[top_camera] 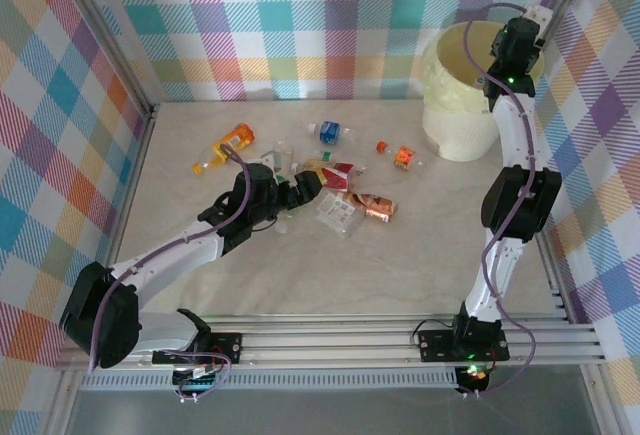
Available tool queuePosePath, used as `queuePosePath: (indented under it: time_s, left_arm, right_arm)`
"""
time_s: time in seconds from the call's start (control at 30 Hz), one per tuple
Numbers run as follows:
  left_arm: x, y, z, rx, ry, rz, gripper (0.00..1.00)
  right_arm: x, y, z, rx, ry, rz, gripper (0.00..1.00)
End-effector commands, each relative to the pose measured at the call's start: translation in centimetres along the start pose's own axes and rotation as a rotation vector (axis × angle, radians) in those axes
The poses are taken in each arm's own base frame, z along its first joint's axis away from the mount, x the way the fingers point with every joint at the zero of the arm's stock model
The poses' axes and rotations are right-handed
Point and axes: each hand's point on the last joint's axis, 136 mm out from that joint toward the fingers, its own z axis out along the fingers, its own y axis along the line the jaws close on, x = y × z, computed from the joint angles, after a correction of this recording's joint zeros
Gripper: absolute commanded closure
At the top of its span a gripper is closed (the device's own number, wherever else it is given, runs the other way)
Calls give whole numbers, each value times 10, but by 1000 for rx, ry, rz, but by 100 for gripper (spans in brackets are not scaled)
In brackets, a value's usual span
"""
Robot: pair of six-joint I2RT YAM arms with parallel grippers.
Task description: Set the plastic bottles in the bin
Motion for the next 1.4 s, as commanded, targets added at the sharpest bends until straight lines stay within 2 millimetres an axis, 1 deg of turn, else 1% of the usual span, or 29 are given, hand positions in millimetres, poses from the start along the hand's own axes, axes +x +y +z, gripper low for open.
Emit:
queuePosePath:
  time_s: [0.0,0.1,0.2,0.33,0.47,0.63,0.7,0.77,0.8,0.93,1.07,1.13,1.27,1.33,1.37]
  left_arm:
    - [2,2,-6,-10,-8,6,0]
    - [2,4,-8,-19,-12,6,0]
    - [2,5,-9,-25,-14,6,0]
    - [2,9,-12,-40,-21,5,0]
    - [2,11,-13,-49,-24,6,0]
    - [-2,12,-14,-66,-39,2,0]
    - [-5,14,-16,-84,-51,2,0]
    - [-10,16,-20,-108,-67,4,0]
    - [-12,18,-21,-123,-74,6,0]
    - [-21,24,-31,-186,-104,18,0]
    - [-29,30,-40,-235,-134,21,0]
    - [-31,35,-44,-257,-145,14,0]
    - [-34,47,-50,-312,-166,-26,0]
    - [-34,50,-51,-321,-168,-37,0]
    - [-33,52,-50,-323,-168,-44,0]
  right_arm:
    - [2,-4,0,46,26,-28,48]
    - [3,-7,0,84,33,-24,38]
    - [3,-8,-1,89,47,-8,30]
    - [1,-7,-6,74,64,-5,24]
    - [-7,3,-19,18,67,-18,19]
    - [-15,22,-42,-85,63,-43,12]
    - [-17,34,-55,-143,65,-50,8]
    - [-19,41,-67,-180,65,-52,2]
    - [-20,45,-74,-200,63,-50,0]
    - [-25,58,-99,-284,56,-33,0]
    - [-27,71,-129,-395,72,6,0]
    - [-25,79,-145,-467,83,21,0]
    - [-18,100,-187,-671,112,33,0]
    - [-9,109,-210,-777,161,49,0]
    - [-1,113,-219,-819,196,71,0]
